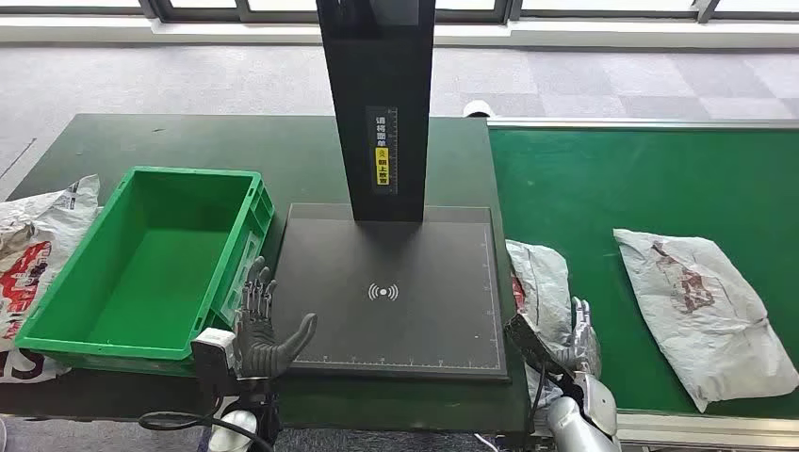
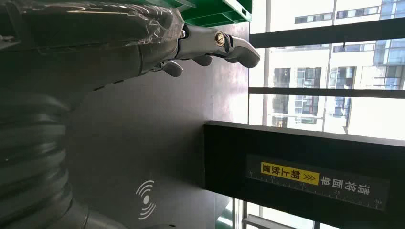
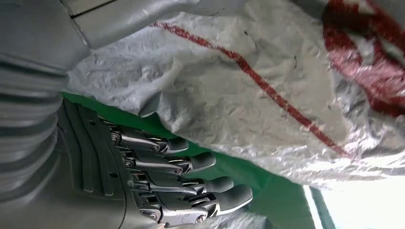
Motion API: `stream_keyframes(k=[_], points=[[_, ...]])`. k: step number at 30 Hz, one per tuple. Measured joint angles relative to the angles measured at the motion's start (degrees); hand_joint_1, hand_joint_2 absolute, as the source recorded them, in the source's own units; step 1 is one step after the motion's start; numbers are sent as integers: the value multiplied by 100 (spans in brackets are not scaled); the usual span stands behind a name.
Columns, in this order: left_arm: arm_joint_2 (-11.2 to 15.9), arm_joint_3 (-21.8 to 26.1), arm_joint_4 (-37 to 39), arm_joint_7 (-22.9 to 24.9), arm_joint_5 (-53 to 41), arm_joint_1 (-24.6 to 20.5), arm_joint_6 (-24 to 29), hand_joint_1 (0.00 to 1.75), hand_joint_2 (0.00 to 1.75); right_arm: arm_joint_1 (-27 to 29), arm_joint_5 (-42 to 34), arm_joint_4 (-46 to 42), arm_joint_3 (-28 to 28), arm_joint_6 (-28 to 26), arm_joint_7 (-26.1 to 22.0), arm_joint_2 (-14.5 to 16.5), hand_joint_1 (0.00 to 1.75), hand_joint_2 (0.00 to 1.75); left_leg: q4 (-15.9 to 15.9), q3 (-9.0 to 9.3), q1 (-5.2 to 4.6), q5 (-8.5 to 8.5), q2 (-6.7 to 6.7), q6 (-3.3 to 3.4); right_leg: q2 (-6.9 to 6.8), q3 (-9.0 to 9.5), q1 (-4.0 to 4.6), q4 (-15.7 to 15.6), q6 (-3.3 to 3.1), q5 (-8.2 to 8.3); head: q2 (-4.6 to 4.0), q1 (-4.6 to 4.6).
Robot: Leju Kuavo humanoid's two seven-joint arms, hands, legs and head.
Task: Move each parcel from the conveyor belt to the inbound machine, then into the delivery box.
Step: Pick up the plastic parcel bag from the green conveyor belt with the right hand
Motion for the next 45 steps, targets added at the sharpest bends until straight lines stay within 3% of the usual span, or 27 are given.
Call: stream_keyframes(k=[2,6,13,32,36,39,45], points=[[1,0,0,0,-3,0,-3,0,175,-5,-21,15,21,83,-8,-7,0,175,0,2,0,0,1,0,1,0,0,0,0,0,0,0],[3,0,3,0,-8,-5,-8,0,175,-48,77,97,152,445,317,-44,175,175,0,19,0,-5,27,-3,20,8,5,0,0,0,0,1],[3,0,12,0,-9,-12,-8,0,175,-149,317,228,487,742,929,-99,175,175,-3,47,2,-41,69,-2,60,67,14,-4,-8,-15,0,0],[4,1,12,0,2,27,-8,0,175,-185,197,279,638,631,843,-161,175,175,-2,95,3,-32,65,3,58,95,15,-4,-9,-9,0,0],[4,1,-20,0,-4,75,8,0,175,-86,-221,230,634,-106,333,-150,175,175,-2,92,3,-27,50,3,47,85,15,-3,-9,-9,0,0],[1,2,-70,0,-42,138,10,0,175,155,-960,-75,633,-785,-379,-69,175,175,-2,64,3,-18,19,2,16,62,14,-2,-10,-9,0,0],[-29,2,-142,0,-131,223,6,0,175,784,-2959,-1819,632,-1509,-1867,342,175,175,0,-3,3,-1,-21,-2,-22,6,9,0,-9,-8,0,1]])
